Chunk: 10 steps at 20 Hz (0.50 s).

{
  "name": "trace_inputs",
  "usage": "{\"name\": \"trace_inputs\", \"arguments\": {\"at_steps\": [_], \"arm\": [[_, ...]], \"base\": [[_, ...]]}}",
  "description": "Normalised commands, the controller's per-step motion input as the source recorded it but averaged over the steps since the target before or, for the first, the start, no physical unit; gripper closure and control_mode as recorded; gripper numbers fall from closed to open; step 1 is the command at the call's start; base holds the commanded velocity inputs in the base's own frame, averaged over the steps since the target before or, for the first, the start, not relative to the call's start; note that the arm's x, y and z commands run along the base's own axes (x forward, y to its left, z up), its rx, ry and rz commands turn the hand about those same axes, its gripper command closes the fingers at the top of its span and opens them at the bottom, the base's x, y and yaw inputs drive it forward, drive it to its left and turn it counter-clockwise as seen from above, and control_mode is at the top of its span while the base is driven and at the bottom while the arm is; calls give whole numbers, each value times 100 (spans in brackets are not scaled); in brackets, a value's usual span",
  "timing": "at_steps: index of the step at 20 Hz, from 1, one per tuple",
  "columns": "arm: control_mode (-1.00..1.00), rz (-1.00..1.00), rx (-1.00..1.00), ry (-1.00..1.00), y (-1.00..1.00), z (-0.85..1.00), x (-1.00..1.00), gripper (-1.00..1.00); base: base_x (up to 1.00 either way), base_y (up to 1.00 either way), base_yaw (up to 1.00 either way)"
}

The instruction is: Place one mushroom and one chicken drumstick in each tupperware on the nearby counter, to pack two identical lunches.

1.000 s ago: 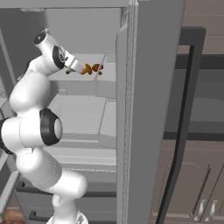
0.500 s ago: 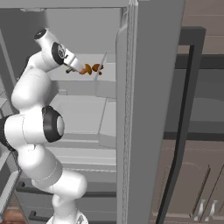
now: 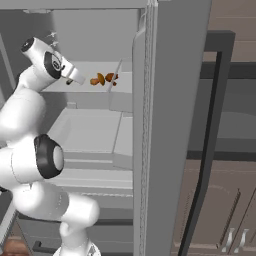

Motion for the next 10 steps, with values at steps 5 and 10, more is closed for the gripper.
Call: {"name": "trace_inputs", "arguments": {"at_steps": [5, 10], "arm": [[-100, 10, 0, 0, -20, 3, -64, 100], [-100, 21, 0, 0, -20, 2, -58, 100]], "base": [[0, 0, 0], [0, 0, 0]]}}
